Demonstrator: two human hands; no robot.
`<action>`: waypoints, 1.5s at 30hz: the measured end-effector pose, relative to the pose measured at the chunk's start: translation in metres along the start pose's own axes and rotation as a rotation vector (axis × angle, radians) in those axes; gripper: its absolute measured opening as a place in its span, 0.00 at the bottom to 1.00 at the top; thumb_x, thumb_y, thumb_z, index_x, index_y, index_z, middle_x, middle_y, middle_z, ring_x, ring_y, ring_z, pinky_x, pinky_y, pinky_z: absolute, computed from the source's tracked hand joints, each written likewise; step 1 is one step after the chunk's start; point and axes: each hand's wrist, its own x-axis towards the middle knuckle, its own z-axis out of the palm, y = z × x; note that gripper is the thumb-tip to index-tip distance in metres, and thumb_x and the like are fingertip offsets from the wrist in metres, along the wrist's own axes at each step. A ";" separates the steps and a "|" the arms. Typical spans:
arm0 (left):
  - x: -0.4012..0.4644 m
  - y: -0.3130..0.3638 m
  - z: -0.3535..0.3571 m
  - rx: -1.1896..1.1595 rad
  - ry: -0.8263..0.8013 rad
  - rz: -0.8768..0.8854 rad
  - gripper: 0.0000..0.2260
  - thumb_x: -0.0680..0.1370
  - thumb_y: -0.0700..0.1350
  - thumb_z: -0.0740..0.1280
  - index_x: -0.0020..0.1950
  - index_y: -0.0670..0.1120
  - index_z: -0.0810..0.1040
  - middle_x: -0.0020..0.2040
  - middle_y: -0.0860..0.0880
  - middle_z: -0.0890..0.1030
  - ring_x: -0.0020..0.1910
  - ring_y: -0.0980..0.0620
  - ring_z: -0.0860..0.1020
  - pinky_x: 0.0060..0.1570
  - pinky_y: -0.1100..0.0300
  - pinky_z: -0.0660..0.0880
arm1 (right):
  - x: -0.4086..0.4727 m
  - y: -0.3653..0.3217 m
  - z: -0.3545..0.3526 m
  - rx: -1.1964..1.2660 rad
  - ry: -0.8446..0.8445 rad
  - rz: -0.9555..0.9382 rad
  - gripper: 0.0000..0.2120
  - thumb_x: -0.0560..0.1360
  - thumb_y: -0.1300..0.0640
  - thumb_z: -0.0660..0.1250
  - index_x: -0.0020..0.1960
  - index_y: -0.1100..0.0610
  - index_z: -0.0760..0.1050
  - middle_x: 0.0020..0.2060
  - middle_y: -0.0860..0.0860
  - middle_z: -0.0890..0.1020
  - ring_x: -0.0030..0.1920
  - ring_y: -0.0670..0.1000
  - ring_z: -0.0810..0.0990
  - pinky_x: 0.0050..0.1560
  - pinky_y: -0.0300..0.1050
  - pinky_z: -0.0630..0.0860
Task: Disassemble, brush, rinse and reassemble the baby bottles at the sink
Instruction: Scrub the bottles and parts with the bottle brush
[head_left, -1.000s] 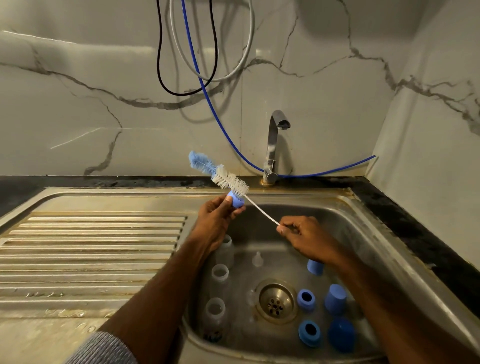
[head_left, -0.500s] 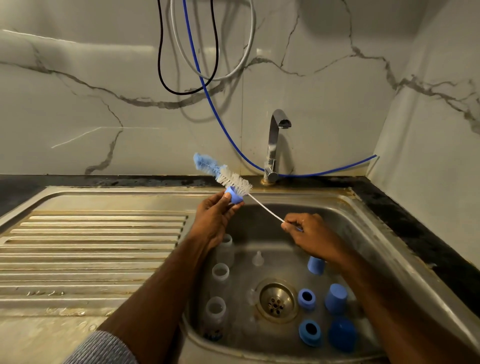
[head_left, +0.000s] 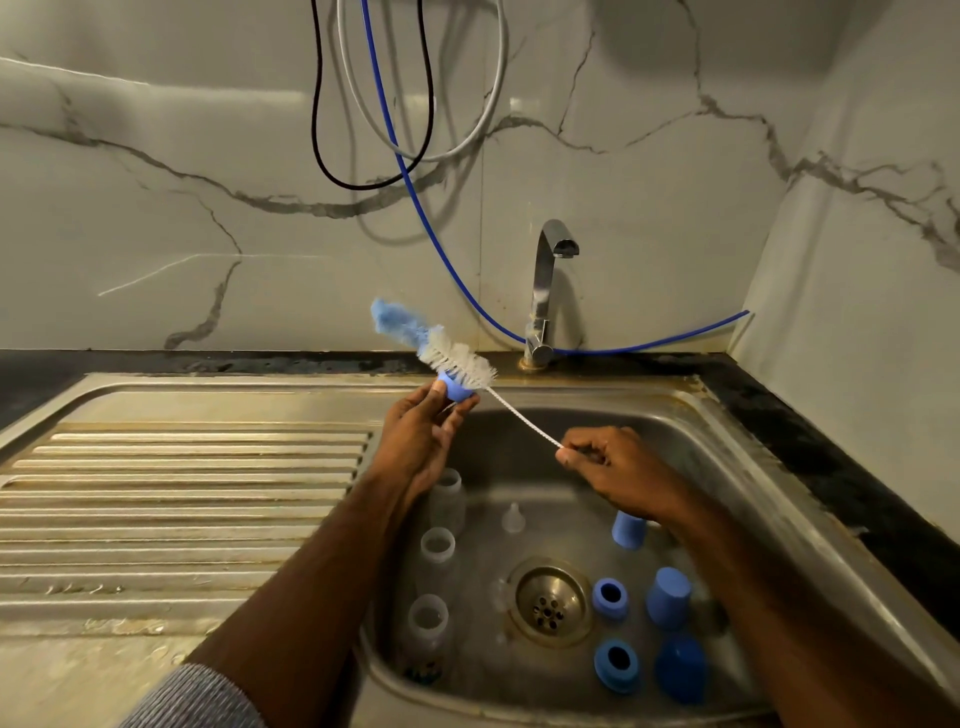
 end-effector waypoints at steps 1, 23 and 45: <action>-0.002 -0.001 0.001 0.020 -0.011 -0.011 0.09 0.83 0.38 0.61 0.58 0.36 0.78 0.60 0.36 0.81 0.60 0.39 0.81 0.59 0.49 0.79 | 0.001 -0.002 0.002 -0.003 0.011 -0.014 0.12 0.82 0.52 0.63 0.40 0.49 0.75 0.31 0.46 0.76 0.34 0.42 0.74 0.39 0.40 0.73; 0.002 -0.002 -0.001 -0.038 0.042 -0.037 0.17 0.80 0.40 0.66 0.68 0.36 0.73 0.64 0.34 0.79 0.58 0.39 0.83 0.57 0.49 0.81 | 0.004 -0.009 0.008 0.017 0.121 0.007 0.13 0.82 0.53 0.62 0.39 0.47 0.73 0.32 0.46 0.76 0.34 0.43 0.75 0.39 0.40 0.73; 0.006 0.003 -0.002 -0.150 0.087 0.022 0.16 0.80 0.41 0.68 0.65 0.35 0.75 0.62 0.35 0.80 0.60 0.39 0.82 0.51 0.54 0.83 | 0.003 0.010 -0.002 -0.057 0.154 -0.050 0.13 0.82 0.53 0.63 0.38 0.45 0.72 0.30 0.44 0.75 0.34 0.44 0.75 0.37 0.42 0.72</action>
